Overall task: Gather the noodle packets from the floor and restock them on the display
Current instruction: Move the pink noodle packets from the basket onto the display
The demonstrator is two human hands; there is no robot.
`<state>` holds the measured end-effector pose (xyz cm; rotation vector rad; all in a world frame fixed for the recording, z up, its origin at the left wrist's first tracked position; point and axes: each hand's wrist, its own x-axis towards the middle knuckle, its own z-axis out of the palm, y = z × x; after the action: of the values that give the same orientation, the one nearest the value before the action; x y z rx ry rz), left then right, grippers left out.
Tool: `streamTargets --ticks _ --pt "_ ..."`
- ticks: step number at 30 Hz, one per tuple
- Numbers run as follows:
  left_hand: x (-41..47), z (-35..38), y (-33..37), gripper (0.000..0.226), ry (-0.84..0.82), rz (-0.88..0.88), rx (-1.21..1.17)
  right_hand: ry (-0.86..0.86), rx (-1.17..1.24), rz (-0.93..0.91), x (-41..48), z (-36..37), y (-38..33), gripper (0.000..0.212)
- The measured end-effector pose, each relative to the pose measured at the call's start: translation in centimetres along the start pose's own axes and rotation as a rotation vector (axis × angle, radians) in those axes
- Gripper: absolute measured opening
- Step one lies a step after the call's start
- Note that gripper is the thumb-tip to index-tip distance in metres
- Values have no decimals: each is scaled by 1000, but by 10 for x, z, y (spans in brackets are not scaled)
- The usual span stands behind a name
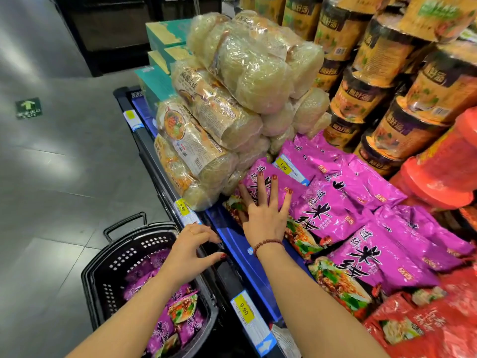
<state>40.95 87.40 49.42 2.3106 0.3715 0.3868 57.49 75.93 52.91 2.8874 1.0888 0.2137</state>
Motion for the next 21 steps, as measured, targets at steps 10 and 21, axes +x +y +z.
streamTargets --ticks 10,21 --pt "-7 -15 1 26 -67 1 27 -7 83 50 1 -6 -9 81" --pt "-70 -100 -53 41 22 -88 223 271 501 -155 -75 -40 -111 56"
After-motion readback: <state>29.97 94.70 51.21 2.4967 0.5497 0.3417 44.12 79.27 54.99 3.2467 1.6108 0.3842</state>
